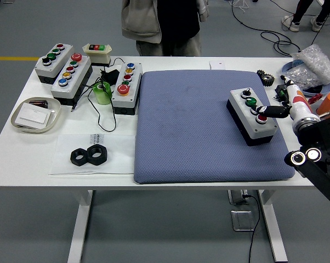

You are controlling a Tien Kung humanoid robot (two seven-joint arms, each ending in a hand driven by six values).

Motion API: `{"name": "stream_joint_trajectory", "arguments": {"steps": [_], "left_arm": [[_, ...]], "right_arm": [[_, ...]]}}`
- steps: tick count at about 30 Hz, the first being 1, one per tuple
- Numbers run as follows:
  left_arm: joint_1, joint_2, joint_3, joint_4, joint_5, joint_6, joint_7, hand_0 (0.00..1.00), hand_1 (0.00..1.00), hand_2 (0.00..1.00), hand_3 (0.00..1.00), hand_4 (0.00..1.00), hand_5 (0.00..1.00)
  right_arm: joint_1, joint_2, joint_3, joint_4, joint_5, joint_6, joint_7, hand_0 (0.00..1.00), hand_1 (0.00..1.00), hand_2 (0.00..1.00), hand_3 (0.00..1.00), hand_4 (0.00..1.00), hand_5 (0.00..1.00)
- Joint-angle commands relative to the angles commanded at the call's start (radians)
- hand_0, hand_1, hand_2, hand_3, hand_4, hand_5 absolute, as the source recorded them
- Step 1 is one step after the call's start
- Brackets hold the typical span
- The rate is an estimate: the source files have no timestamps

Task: Pick up the button,place it on the desk,press the button,press the button

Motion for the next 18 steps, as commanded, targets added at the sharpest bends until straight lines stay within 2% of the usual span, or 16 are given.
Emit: {"name": "stream_joint_trajectory", "arguments": {"steps": [5, 8, 11, 18], "left_arm": [[0.003, 0.0, -0.009, 0.0, 0.015, 0.001, 0.006, 0.77, 0.8, 0.879, 0.797, 0.563, 0.998], [0.006, 0.0, -0.015, 0.0, 0.025, 0.002, 0.009, 0.77, 0.8, 0.879, 0.797, 0.563, 0.998], [0.007, 0.0, -0.016, -0.001, 0.029, 0.002, 0.01, 0.77, 0.8, 0.88, 0.798, 0.564, 0.998], [0.007, 0.001, -0.021, -0.001, 0.037, 0.002, 0.012, 0.77, 0.801, 0.88, 0.797, 0.564, 0.998]], "right_arm": [[0.029, 0.036, -0.018, -0.056, -0.112, 0.021, -0.007, 0.998, 0.905, 0.988, 0.998, 0.958, 0.184], [0.051, 0.072, -0.03, -0.117, -0.088, 0.04, -0.012, 0.998, 0.905, 0.988, 0.998, 0.958, 0.184], [0.062, 0.092, -0.034, -0.148, -0.07, 0.052, -0.015, 0.998, 0.886, 0.979, 0.997, 0.959, 0.192], [0.074, 0.116, -0.044, -0.16, -0.039, 0.06, -0.017, 0.992, 0.876, 0.973, 0.985, 0.961, 0.212]]}}
